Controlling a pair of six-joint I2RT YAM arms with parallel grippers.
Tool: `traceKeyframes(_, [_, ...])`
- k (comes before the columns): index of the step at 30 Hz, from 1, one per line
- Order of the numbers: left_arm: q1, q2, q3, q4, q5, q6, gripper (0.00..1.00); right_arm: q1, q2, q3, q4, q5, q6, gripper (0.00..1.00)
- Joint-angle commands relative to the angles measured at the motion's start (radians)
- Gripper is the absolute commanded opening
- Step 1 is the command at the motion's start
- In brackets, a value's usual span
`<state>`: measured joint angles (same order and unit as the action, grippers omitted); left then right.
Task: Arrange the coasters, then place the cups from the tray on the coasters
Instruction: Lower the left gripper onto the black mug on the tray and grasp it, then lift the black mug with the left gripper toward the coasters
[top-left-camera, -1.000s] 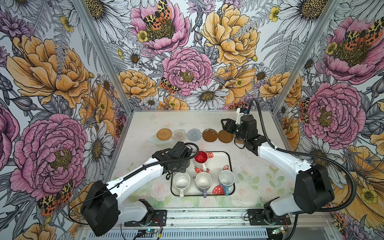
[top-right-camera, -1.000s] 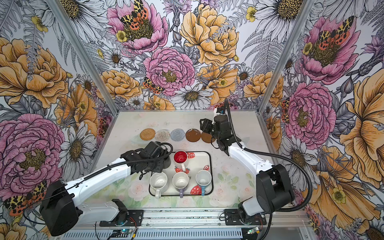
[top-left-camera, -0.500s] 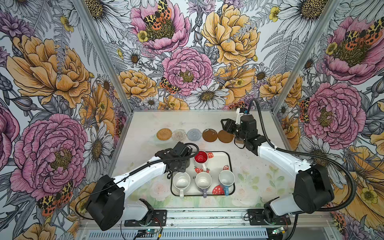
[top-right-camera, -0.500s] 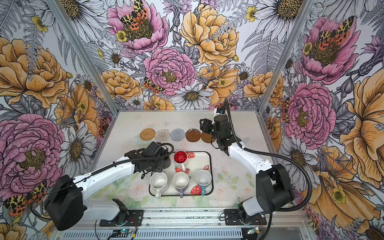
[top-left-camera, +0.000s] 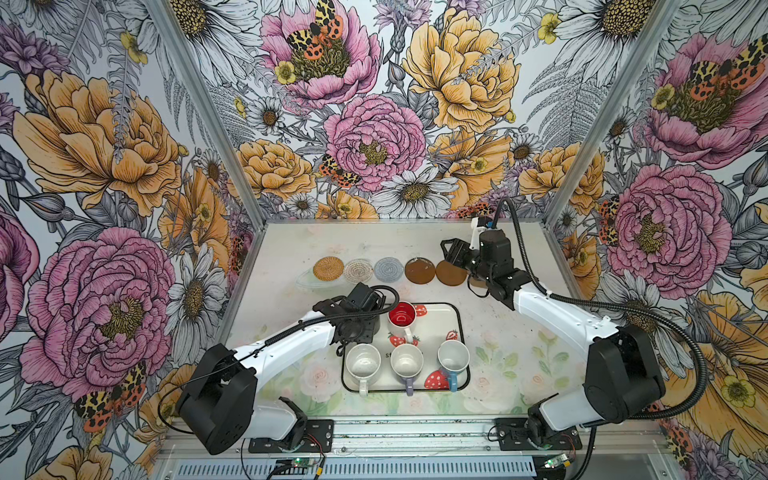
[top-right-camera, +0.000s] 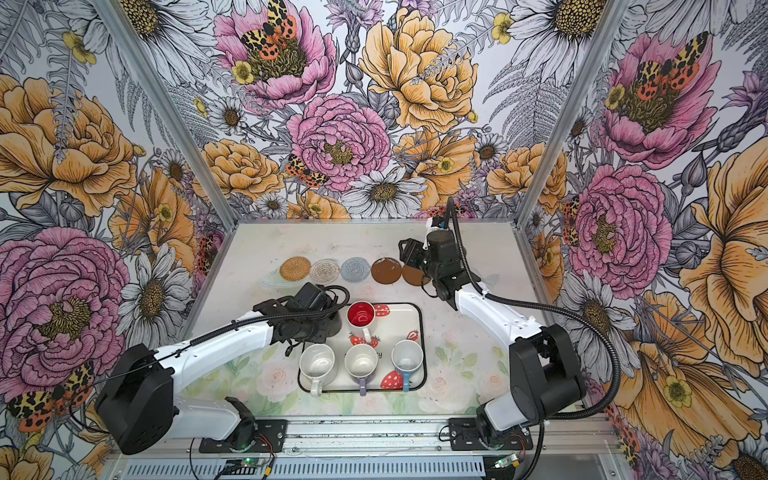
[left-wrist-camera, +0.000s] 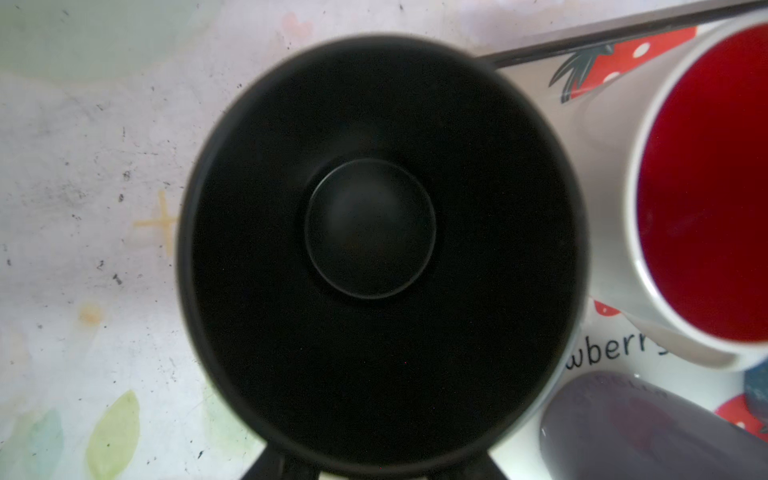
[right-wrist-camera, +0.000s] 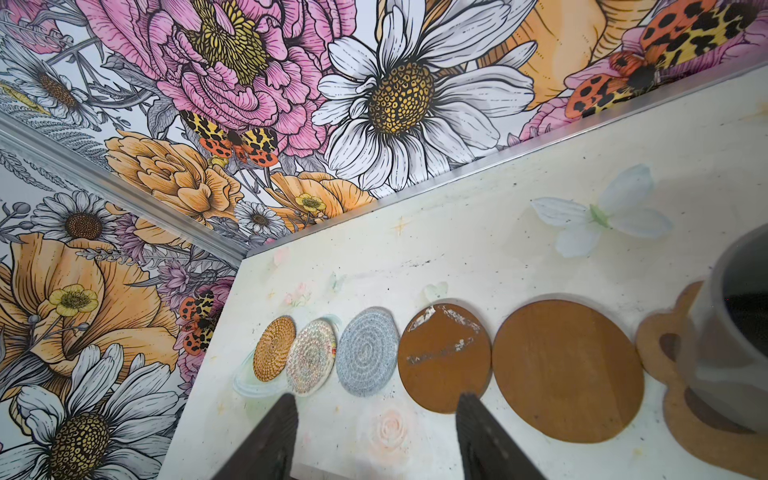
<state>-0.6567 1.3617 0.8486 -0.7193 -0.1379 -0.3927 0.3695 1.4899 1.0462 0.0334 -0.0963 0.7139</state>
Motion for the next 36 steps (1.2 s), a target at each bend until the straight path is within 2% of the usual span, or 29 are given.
traceKeyframes(1, [0.011, 0.013, -0.004, 0.031, 0.008, -0.003, 0.35, -0.007, -0.002, 0.036, -0.011, -0.002, -0.013, 0.63])
traceKeyframes(11, [0.0, -0.013, 0.011, 0.027, -0.001, -0.004, 0.18, -0.01, 0.013, 0.049, -0.023, -0.023, -0.02, 0.63])
traceKeyframes(15, [-0.019, -0.053, 0.016, 0.023, -0.034, -0.006, 0.0, -0.012, 0.013, 0.049, -0.024, -0.023, -0.019, 0.63])
traceKeyframes(22, [-0.035, -0.116, 0.024, 0.011, -0.065, -0.011, 0.0, -0.015, 0.012, 0.048, -0.025, -0.026, -0.019, 0.63])
traceKeyframes(36, [-0.049, -0.2, 0.028, 0.011, -0.196, -0.046, 0.0, -0.018, 0.007, 0.043, -0.026, -0.029, -0.021, 0.63])
